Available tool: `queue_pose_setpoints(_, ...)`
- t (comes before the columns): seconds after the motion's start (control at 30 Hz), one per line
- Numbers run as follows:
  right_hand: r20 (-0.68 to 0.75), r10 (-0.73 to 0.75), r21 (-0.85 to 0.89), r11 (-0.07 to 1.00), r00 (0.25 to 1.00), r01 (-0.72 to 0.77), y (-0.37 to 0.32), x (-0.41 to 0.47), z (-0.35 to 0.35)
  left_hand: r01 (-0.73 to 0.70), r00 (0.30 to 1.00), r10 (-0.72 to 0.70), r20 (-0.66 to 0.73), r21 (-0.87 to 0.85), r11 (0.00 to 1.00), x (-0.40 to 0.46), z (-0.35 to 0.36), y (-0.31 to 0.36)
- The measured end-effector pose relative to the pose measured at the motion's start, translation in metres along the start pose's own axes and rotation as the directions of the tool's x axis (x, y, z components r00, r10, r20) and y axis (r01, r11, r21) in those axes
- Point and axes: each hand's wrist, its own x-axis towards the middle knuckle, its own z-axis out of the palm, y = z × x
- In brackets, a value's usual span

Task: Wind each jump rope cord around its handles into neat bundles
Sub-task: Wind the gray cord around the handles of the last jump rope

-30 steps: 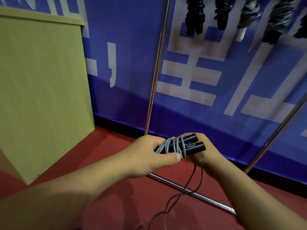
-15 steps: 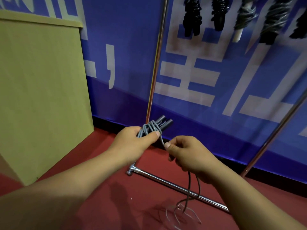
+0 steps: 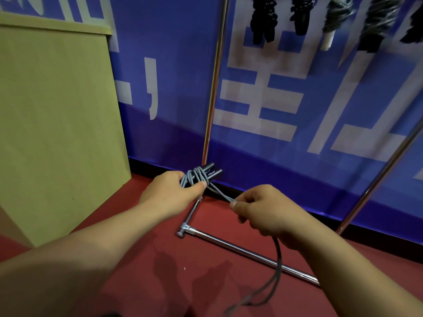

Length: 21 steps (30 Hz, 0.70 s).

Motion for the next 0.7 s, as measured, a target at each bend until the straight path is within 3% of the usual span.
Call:
queue_pose_setpoints(0.17,-0.017,-0.018,-0.015,1.000,1.000,0.017,0.001,-0.004,-0.003,0.036,0.998,-0.039,0.043,0.067,0.997,0.007,-0.004,-0.012)
queue_pose_setpoints(0.33,-0.065,-0.171,-0.111,0.980,0.983,0.163,0.003,-0.006,-0.002,-0.047,0.976,-0.007,0.217,0.246,0.968,0.000,0.000,-0.016)
queue_pose_setpoints(0.53,-0.144,-0.300,-0.093,0.953,0.943,0.288,0.011,0.001,-0.006,-0.235,0.859,0.111,0.500,0.193,0.953,-0.011,0.006,-0.010)
queue_pose_setpoints(0.7,-0.247,-0.329,-0.146,0.943,0.912,0.300,0.017,0.008,-0.010,-0.423,0.771,0.269,0.577,0.148,0.894,-0.020,0.006,0.001)
